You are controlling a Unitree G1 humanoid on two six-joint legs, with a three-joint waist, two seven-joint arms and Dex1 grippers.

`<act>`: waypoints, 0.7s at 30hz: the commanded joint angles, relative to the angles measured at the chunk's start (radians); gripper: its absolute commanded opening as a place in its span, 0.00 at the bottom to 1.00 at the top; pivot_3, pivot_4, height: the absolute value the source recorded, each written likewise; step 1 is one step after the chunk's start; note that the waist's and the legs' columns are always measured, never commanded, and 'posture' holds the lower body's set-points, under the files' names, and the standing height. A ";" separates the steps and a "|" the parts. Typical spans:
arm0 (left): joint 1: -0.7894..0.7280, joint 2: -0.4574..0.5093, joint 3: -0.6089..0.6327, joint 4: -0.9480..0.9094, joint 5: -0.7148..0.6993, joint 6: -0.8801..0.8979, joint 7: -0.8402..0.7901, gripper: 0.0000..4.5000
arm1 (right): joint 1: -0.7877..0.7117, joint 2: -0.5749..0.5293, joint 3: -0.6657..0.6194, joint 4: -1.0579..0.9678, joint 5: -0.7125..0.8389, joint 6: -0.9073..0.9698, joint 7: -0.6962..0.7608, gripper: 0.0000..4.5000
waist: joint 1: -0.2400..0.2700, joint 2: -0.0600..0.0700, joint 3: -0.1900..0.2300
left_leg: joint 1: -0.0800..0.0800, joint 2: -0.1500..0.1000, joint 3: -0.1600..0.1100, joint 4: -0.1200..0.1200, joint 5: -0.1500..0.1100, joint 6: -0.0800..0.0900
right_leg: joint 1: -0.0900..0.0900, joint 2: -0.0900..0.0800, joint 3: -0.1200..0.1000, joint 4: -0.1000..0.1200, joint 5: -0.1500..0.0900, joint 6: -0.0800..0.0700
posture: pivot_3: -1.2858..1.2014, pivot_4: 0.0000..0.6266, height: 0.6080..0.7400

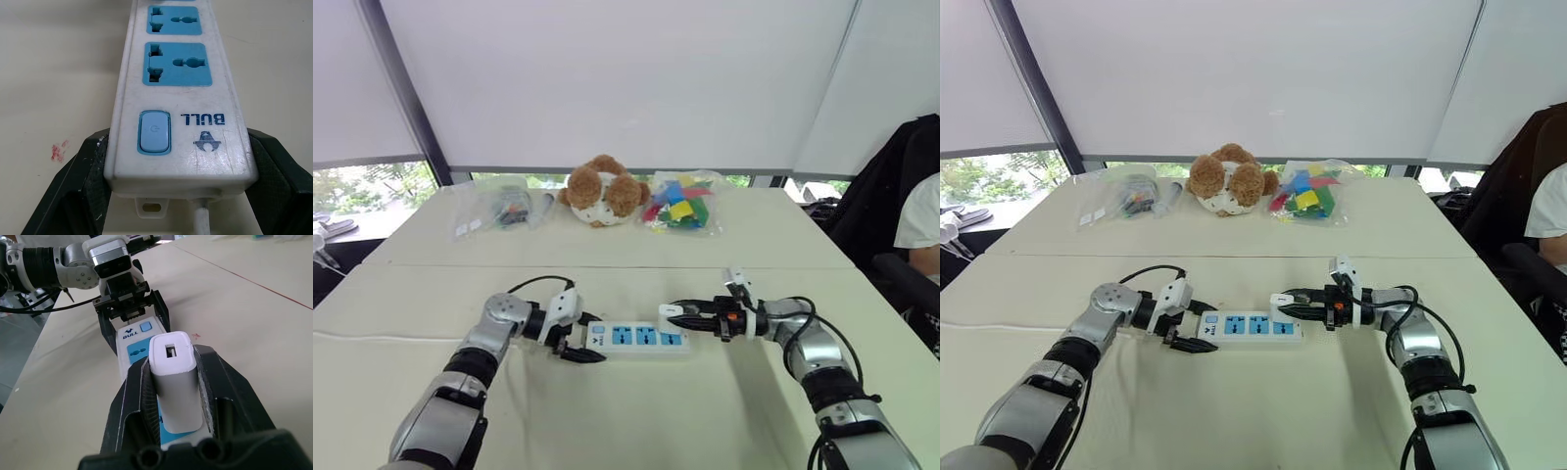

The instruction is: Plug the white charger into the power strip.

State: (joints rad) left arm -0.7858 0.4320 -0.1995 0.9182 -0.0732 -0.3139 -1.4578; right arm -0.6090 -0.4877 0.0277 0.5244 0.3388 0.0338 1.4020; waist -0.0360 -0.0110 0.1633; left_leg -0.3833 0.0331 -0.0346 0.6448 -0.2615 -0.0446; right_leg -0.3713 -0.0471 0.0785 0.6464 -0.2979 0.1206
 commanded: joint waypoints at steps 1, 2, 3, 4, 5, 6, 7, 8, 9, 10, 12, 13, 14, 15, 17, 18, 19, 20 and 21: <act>-0.002 -0.001 -0.013 0.043 0.052 -0.007 0.059 0.67 | -0.011 -0.020 0.003 -0.057 0.016 0.028 0.035 0.15 | 0.001 0.000 0.000 | 0.000 0.000 0.000 0.000 0.000 0.000 | 0.000 0.000 0.000 0.000 0.000 0.000 | 0.52 0.24 0.99; -0.002 -0.001 -0.012 0.047 0.053 -0.010 0.062 0.67 | -0.009 -0.025 0.007 -0.064 0.014 0.035 0.041 0.15 | 0.002 0.000 0.000 | -0.001 0.000 0.000 0.000 0.000 0.000 | -0.001 0.000 0.000 0.000 0.000 0.000 | 0.52 0.24 0.99; -0.003 -0.002 -0.012 0.050 0.054 -0.012 0.064 0.67 | -0.007 -0.029 0.009 -0.066 0.012 0.037 0.046 0.15 | 0.003 0.000 0.000 | -0.001 0.000 0.000 0.000 0.000 0.000 | -0.001 0.000 0.000 0.000 0.000 0.000 | 0.52 0.24 0.99; -0.003 -0.002 -0.012 0.052 0.054 -0.014 0.065 0.67 | -0.006 -0.029 0.012 -0.063 0.005 0.034 0.045 0.15 | 0.004 0.000 0.000 | -0.002 0.000 0.000 0.001 0.000 0.000 | -0.002 0.000 0.000 0.000 0.000 0.000 | 0.52 0.24 0.99; -0.002 -0.002 -0.012 0.054 0.054 -0.016 0.065 0.67 | -0.005 -0.030 0.020 -0.054 -0.006 0.024 0.049 0.15 | 0.005 0.000 0.000 | -0.002 0.000 0.000 0.001 0.000 0.000 | -0.002 0.000 0.000 0.000 0.000 0.000 | 0.52 0.24 0.99; -0.001 -0.004 -0.012 0.055 0.054 -0.017 0.066 0.67 | -0.007 -0.032 0.032 -0.033 -0.023 0.009 0.056 0.15 | 0.006 0.000 0.000 | -0.002 0.000 0.000 0.001 0.000 0.000 | -0.002 0.000 0.000 0.000 0.000 0.000 | 0.52 0.24 0.99; 0.000 -0.006 -0.012 0.054 0.053 -0.018 0.064 0.67 | -0.012 -0.032 0.046 -0.003 -0.042 -0.013 0.065 0.15 | 0.007 0.000 0.000 | -0.002 0.000 0.000 0.001 0.000 0.000 | -0.002 0.000 0.000 0.000 0.000 0.000 | 0.52 0.24 0.99; 0.002 -0.007 -0.013 0.052 0.052 -0.019 0.062 0.67 | -0.019 -0.031 0.058 0.027 -0.059 -0.033 0.073 0.15 | 0.006 0.000 0.000 | -0.002 0.000 0.000 0.001 0.000 0.000 | -0.002 0.000 0.000 0.000 0.000 0.000 | 0.52 0.24 0.99; 0.003 -0.008 -0.013 0.050 0.052 -0.019 0.061 0.67 | -0.026 -0.030 0.066 0.054 -0.072 -0.047 0.079 0.15 | 0.006 0.000 0.000 | -0.002 0.000 0.000 0.001 0.000 0.000 | -0.002 0.000 0.000 0.000 0.000 0.000 | 0.52 0.24 0.99; 0.004 -0.009 -0.013 0.048 0.051 -0.019 0.061 0.67 | -0.034 -0.028 0.073 0.084 -0.083 -0.066 0.085 0.15 | 0.006 0.000 0.000 | -0.002 0.000 0.000 0.001 0.000 0.000 | -0.002 0.000 0.000 0.000 0.000 0.000 | 0.52 0.24 0.99; 0.004 -0.009 -0.012 0.047 0.051 -0.019 0.061 0.67 | -0.051 -0.025 0.081 0.136 -0.098 -0.086 0.092 0.15 | 0.006 0.000 0.000 | -0.002 0.000 0.000 0.001 0.000 0.000 | -0.001 0.000 0.000 0.000 0.000 0.000 | 0.52 0.24 0.99; 0.011 -0.006 -0.010 0.021 0.051 0.013 0.062 0.67 | -0.056 -0.025 0.087 0.161 -0.108 -0.107 0.097 0.15 | 0.006 0.000 0.000 | -0.001 0.000 0.000 0.001 0.000 0.000 | -0.001 0.000 0.000 0.000 0.000 0.000 | 0.52 0.24 0.99; 0.010 -0.005 -0.010 0.026 0.050 0.006 0.062 0.67 | -0.061 -0.026 0.091 0.183 -0.116 -0.121 0.100 0.15 | 0.006 0.000 0.000 | -0.001 0.000 0.000 0.001 0.000 0.000 | -0.001 0.000 0.000 0.000 0.000 0.000 | 0.52 0.24 0.99; 0.009 -0.004 -0.009 0.029 0.050 0.001 0.063 0.67 | -0.064 -0.028 0.098 0.204 -0.127 -0.144 0.104 0.15 | 0.006 0.000 0.000 | -0.001 0.000 0.000 0.001 0.000 0.000 | -0.001 0.000 0.000 0.000 0.000 0.000 | 0.52 0.24 0.99; 0.010 -0.003 -0.007 0.036 0.049 -0.007 0.064 0.67 | -0.068 -0.030 0.108 0.234 -0.140 -0.175 0.109 0.15 | 0.006 0.000 -0.001 | -0.001 0.000 0.000 0.001 0.000 0.000 | -0.001 0.000 0.000 0.000 0.000 0.000 | 0.52 0.24 0.99; 0.011 -0.002 -0.007 0.034 0.049 -0.005 0.065 0.67 | -0.066 -0.030 0.113 0.241 -0.144 -0.188 0.112 0.15 | 0.006 0.000 -0.001 | -0.001 0.000 0.000 0.001 0.000 0.000 | 0.000 0.000 0.000 0.000 0.000 0.000 | 0.52 0.24 0.99; 0.012 -0.001 -0.006 0.032 0.048 -0.003 0.065 0.67 | -0.063 -0.028 0.117 0.245 -0.144 -0.191 0.114 0.15 | 0.006 0.000 -0.001 | 0.000 0.000 0.000 0.001 0.000 0.000 | 0.000 0.000 0.000 0.000 0.000 0.000 | 0.52 0.24 0.99; 0.014 -0.001 -0.005 0.030 0.047 0.000 0.065 0.67 | -0.058 -0.027 0.122 0.246 -0.144 -0.192 0.117 0.15 | 0.006 0.000 -0.001 | 0.001 0.000 0.000 0.001 0.000 0.000 | 0.001 0.000 0.000 0.000 0.000 0.000 | 0.52 0.24 0.99; 0.017 0.000 -0.005 0.028 0.046 0.000 0.065 0.67 | -0.056 -0.026 0.125 0.247 -0.144 -0.191 0.116 0.15 | 0.005 0.000 -0.001 | 0.001 0.000 0.000 0.001 0.000 0.000 | 0.002 0.000 0.000 0.000 0.000 0.000 | 0.52 0.24 0.99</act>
State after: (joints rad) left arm -0.7905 0.4233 -0.2000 0.9303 -0.0681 -0.3181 -1.4531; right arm -0.7100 -0.5068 0.0947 0.7121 0.2856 -0.1652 1.5176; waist -0.0308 -0.0112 0.1624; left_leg -0.3817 0.0330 -0.0345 0.6455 -0.2615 -0.0446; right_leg -0.3693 -0.0471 0.0786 0.6461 -0.2981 0.1200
